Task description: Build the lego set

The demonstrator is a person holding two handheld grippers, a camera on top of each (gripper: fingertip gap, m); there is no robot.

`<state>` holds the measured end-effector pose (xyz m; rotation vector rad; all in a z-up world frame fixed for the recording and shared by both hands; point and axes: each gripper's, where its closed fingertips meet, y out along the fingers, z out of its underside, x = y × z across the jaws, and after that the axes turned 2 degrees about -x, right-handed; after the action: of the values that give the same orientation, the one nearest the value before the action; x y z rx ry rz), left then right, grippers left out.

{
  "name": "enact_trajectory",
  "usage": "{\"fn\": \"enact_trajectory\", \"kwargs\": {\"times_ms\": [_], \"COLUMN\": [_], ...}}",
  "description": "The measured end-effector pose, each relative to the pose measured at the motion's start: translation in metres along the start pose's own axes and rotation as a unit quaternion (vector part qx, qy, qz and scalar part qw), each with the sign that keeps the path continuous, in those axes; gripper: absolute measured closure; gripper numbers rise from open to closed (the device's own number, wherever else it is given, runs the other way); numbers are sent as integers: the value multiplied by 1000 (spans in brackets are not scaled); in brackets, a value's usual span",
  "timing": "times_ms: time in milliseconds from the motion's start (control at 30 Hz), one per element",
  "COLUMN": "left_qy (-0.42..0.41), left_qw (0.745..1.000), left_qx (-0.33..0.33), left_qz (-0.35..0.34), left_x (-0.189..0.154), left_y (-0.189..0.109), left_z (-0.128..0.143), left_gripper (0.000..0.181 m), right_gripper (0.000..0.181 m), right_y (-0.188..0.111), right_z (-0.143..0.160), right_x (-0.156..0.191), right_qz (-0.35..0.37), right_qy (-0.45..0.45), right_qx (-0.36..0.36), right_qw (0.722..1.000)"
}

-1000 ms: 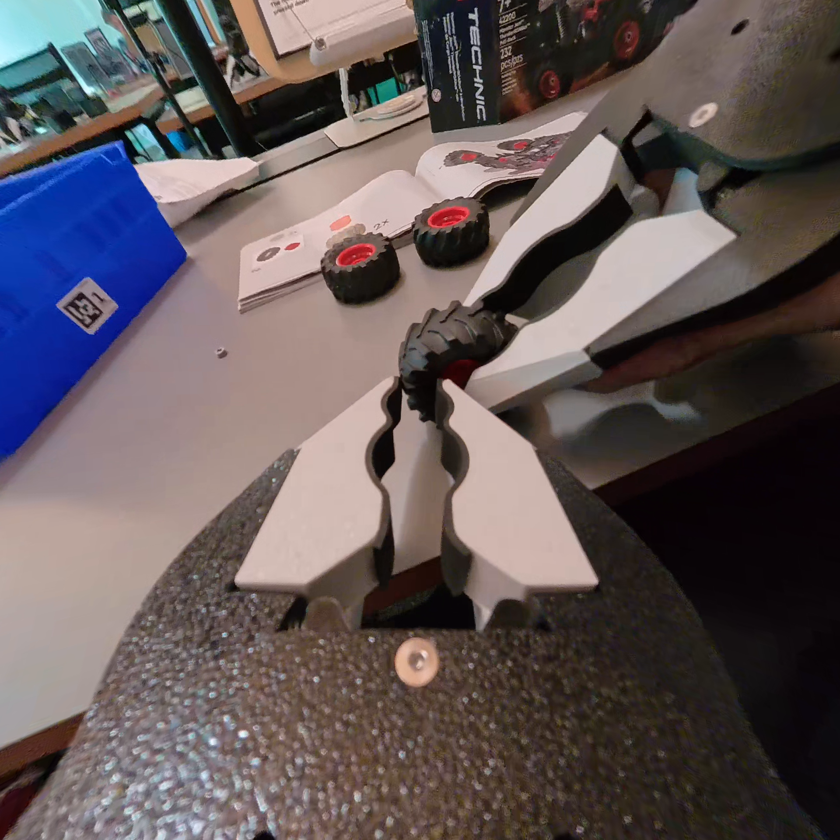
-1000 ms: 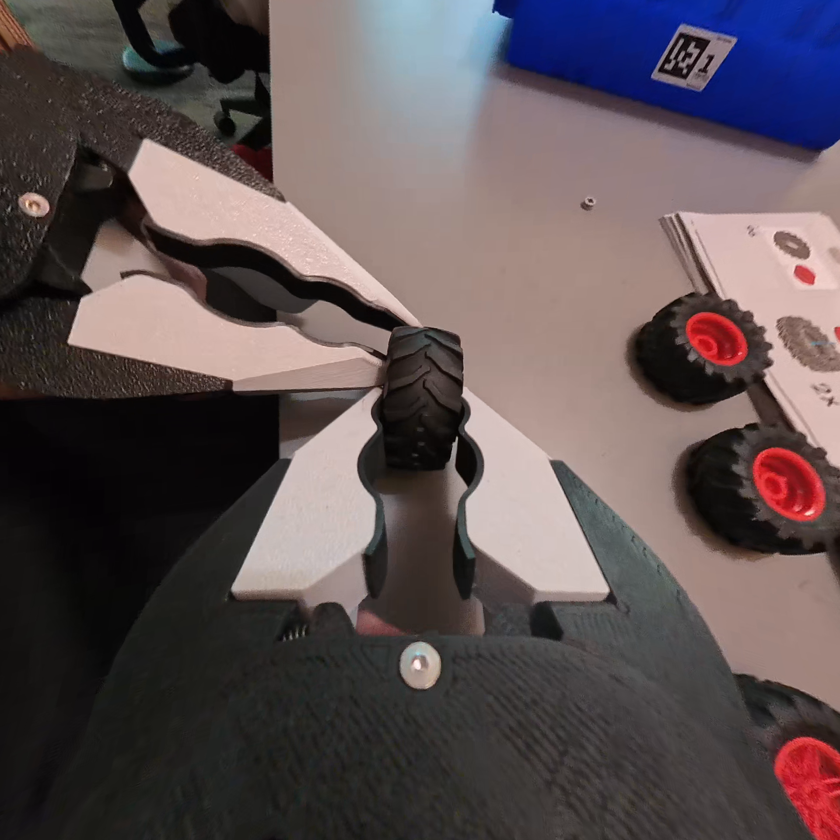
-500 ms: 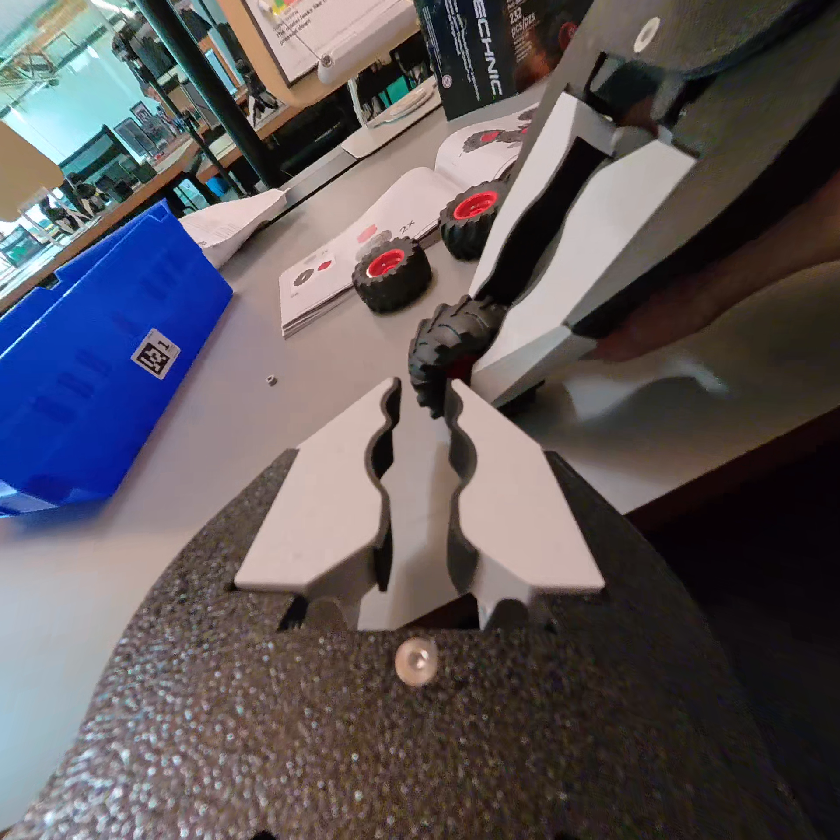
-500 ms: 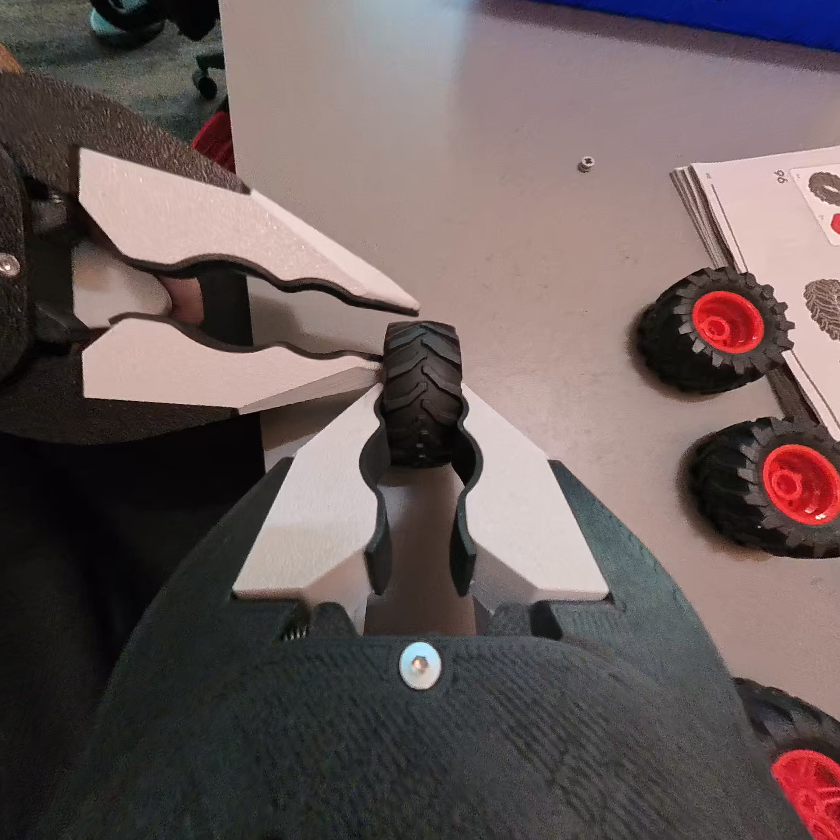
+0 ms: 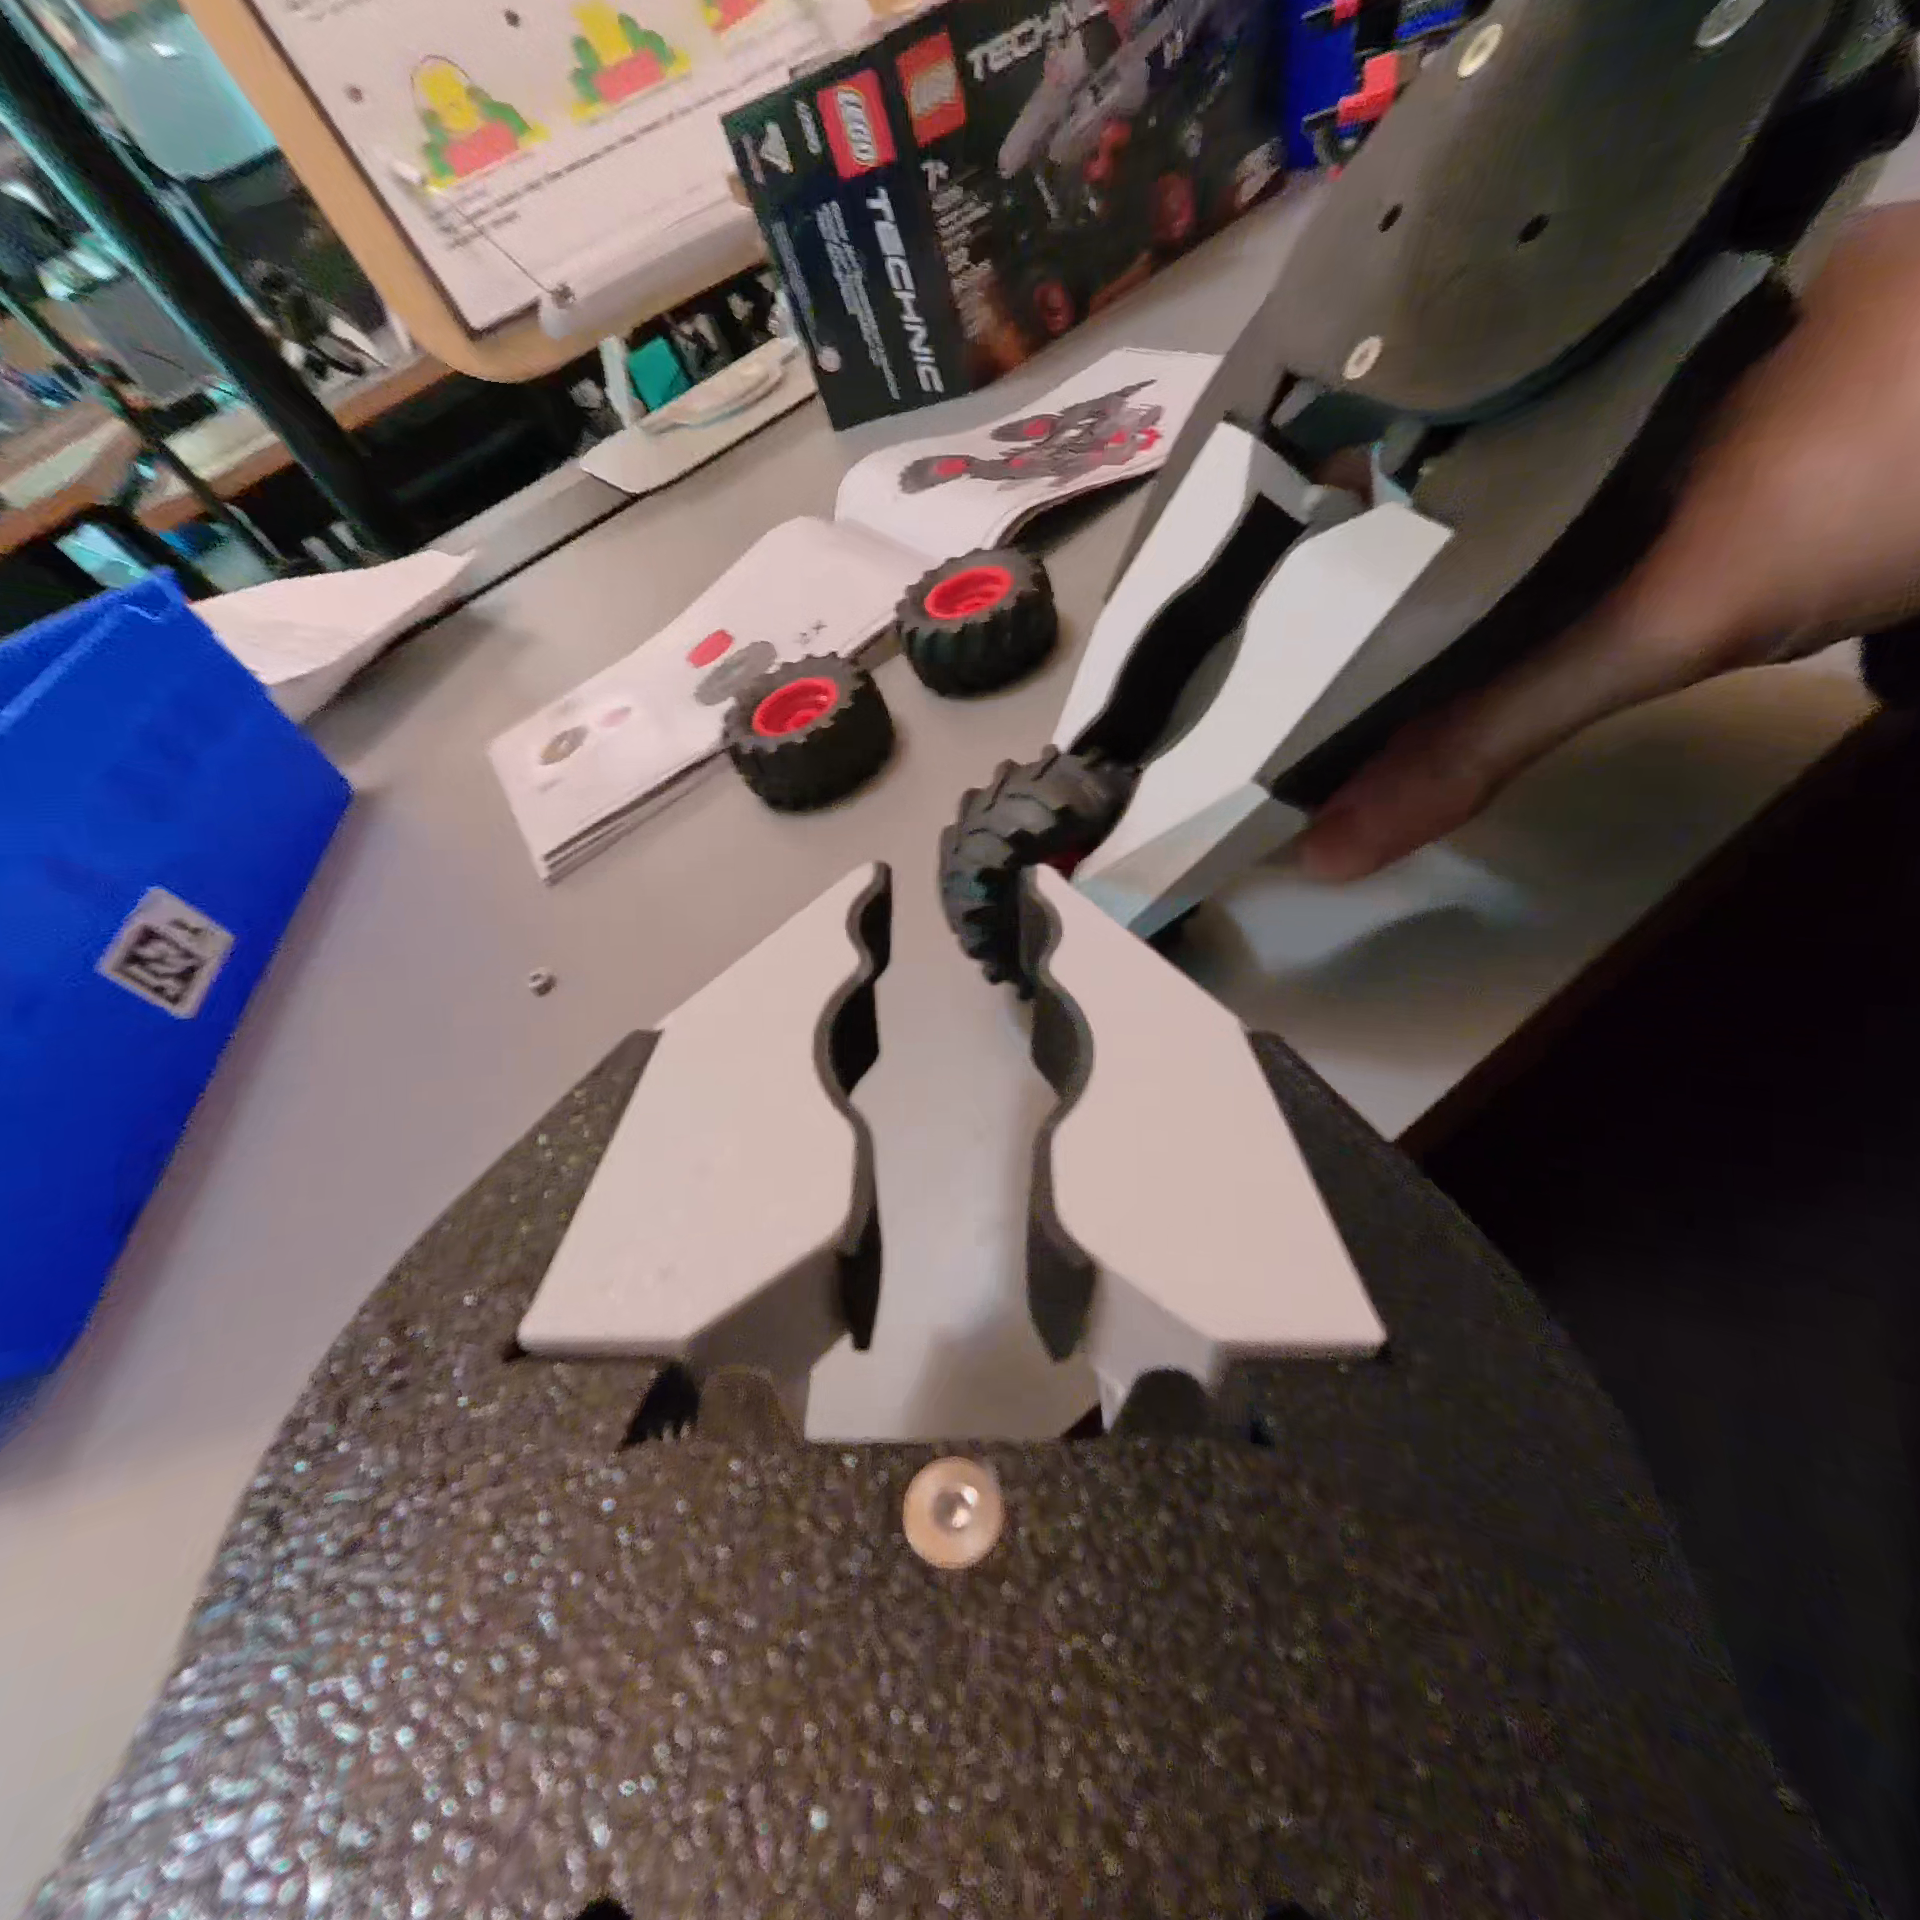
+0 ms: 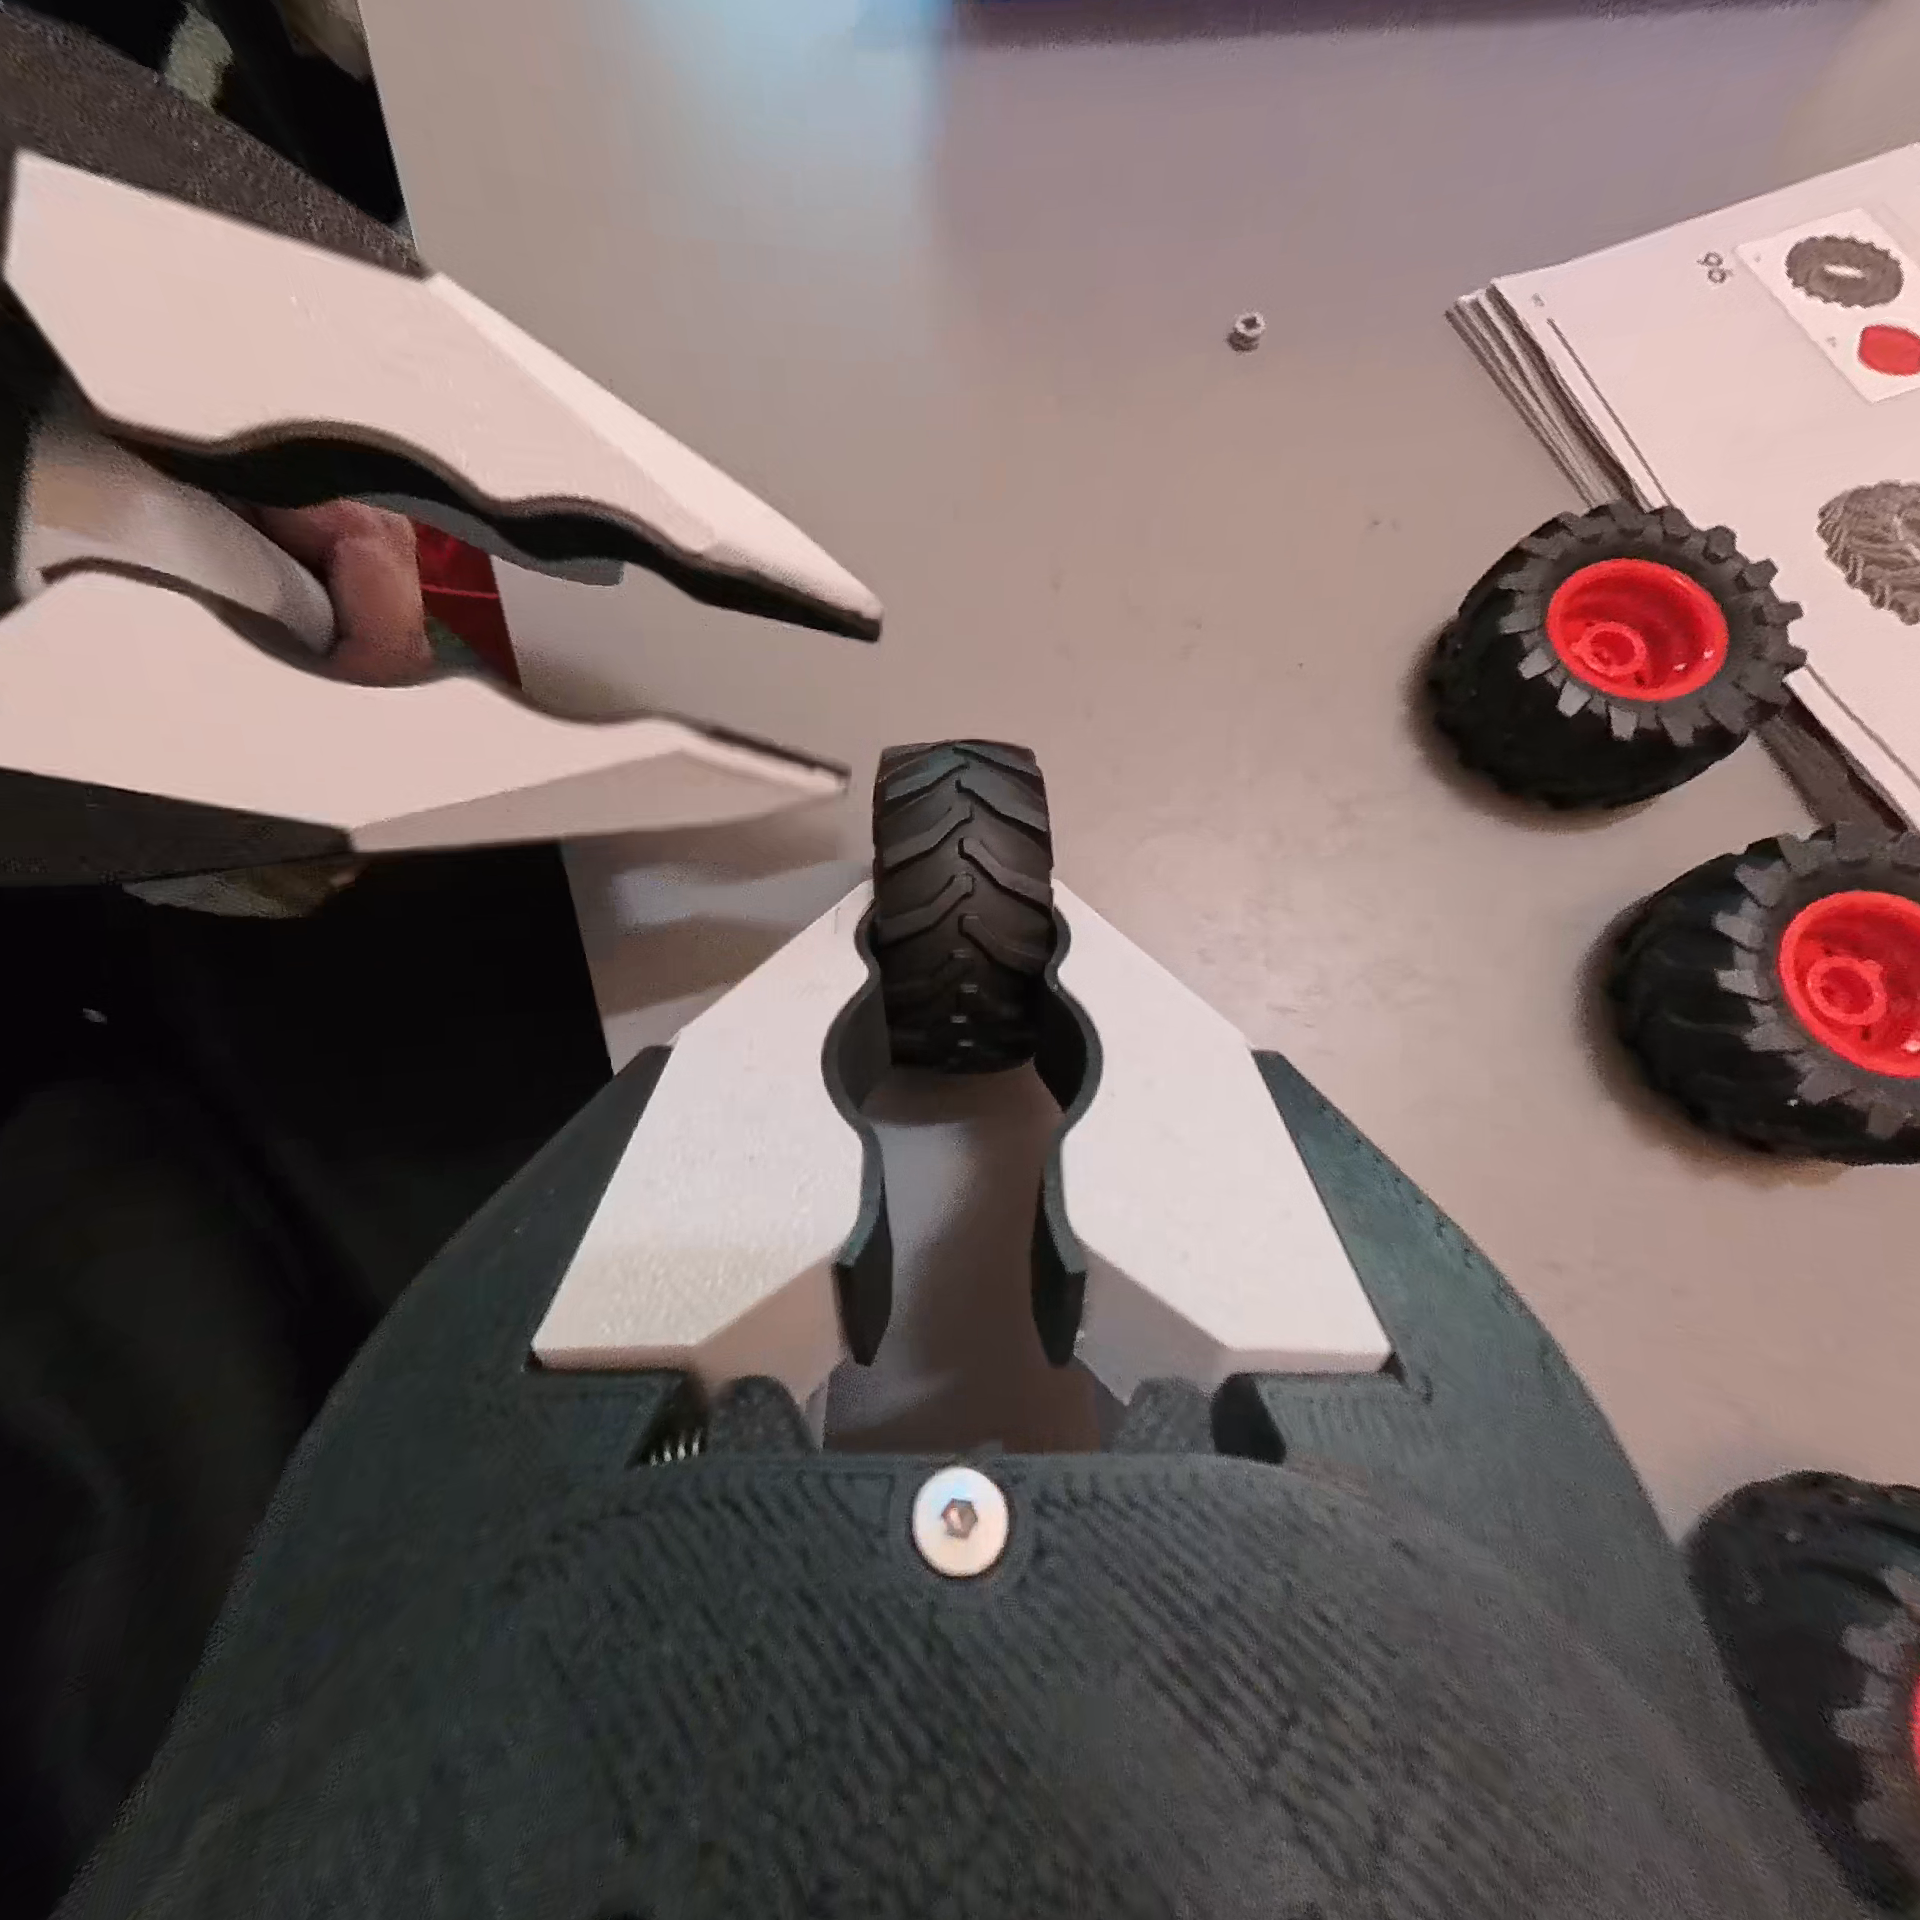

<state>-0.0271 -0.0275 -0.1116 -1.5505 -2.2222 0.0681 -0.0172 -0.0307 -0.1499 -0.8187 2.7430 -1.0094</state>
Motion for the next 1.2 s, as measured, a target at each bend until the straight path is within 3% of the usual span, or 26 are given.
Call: {"fn": "enact_trajectory", "kwargs": {"times_ms": [67, 133, 300, 400, 567, 733, 867, 1067, 1200], "left_qy": [38, 42, 62, 64, 45, 37, 73, 27, -73], "left_qw": [999, 998, 997, 997, 998, 998, 996, 997, 997], "left_qx": [22, 41, 35, 40, 40, 47, 40, 33, 32], "left_qz": [11, 21, 7, 8, 14, 19, -35, -62, -20], "left_x": [-4, -8, -6, -7, -6, -3, 3, 4, 5], "left_y": [4, 11, 18, 21, 25, 28, 29, 32, 34], "left_z": [8, 15, 13, 11, 13, 13, 9, 8, 8], "left_gripper": [168, 162, 170, 171, 172, 172, 173, 175, 176], "right_gripper": [158, 158, 156, 145, 156, 158, 159, 158, 158], "right_y": [0, 0, -2, -1, -1, 0, 2, 2, 3], "right_z": [0, -1, -1, -1, -5, -6, -8, -8, -8], "right_x": [-1, -1, -2, -4, -16, -19, -18, -20, -21], "right_qz": [-7, -4, -4, 9, 65, 47, 7, -13, -23], "right_qy": [26, 36, 39, 4, -46, 21, 78, 101, 102], "right_qx": [-6, -8, -17, -18, -32, -35, -32, -56, -58], "right_qw": [1000, 999, 999, 1000, 996, 998, 996, 993, 993]}}
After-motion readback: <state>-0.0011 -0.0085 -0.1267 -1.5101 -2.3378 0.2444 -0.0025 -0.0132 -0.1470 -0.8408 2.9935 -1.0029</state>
